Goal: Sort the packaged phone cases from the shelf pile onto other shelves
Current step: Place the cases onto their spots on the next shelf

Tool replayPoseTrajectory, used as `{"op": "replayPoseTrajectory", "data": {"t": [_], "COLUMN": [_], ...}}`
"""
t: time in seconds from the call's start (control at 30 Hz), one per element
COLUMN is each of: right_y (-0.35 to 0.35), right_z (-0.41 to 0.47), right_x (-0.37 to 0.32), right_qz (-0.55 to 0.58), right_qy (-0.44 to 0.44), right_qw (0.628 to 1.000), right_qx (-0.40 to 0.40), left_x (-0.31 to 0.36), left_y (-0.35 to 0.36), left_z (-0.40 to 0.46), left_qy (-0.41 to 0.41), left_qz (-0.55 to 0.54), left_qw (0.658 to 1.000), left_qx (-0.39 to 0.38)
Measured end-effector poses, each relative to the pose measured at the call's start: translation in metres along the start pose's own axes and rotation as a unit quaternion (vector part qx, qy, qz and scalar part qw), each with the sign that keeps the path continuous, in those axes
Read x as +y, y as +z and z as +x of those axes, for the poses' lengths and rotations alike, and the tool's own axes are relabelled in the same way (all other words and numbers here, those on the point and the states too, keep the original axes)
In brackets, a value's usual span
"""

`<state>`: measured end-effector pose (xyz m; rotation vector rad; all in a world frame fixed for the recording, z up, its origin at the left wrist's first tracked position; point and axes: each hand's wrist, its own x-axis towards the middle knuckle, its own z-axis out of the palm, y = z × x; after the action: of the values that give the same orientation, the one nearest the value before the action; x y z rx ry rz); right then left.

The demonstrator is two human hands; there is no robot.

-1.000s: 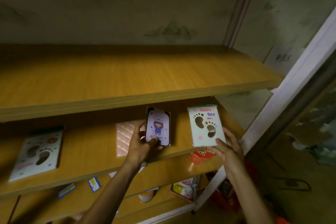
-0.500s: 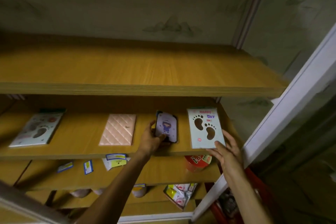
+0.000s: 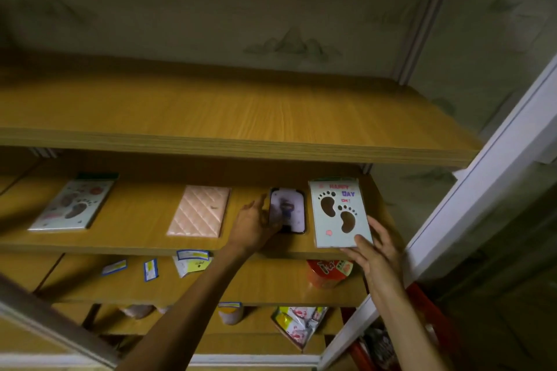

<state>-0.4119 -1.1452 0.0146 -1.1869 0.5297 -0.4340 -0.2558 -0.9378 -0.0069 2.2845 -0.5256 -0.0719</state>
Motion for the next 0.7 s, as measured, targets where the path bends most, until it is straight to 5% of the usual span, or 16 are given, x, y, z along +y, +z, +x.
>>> {"op": "replayPoseTrajectory", "data": {"t": [0.3,0.7], "right_y": [0.051,0.231], "right_z": [-0.013,-0.085], "right_x": [0.014,0.074], "right_qz": [-0.010,0.011], "right_qy": [0.027,0.053], "right_qw": [0.997,0.986], "right_qx": [-0.075,-0.156], "left_x": [-0.036,-0.150], "left_y": [-0.069,-0.230], "left_z": [-0.055,-0.180], "left_qy": [-0.005,-0.069], "left_qz": [0.109,0.176], "left_qw": [0.993,0.975], "left_qx": [0.045,0.118]}}
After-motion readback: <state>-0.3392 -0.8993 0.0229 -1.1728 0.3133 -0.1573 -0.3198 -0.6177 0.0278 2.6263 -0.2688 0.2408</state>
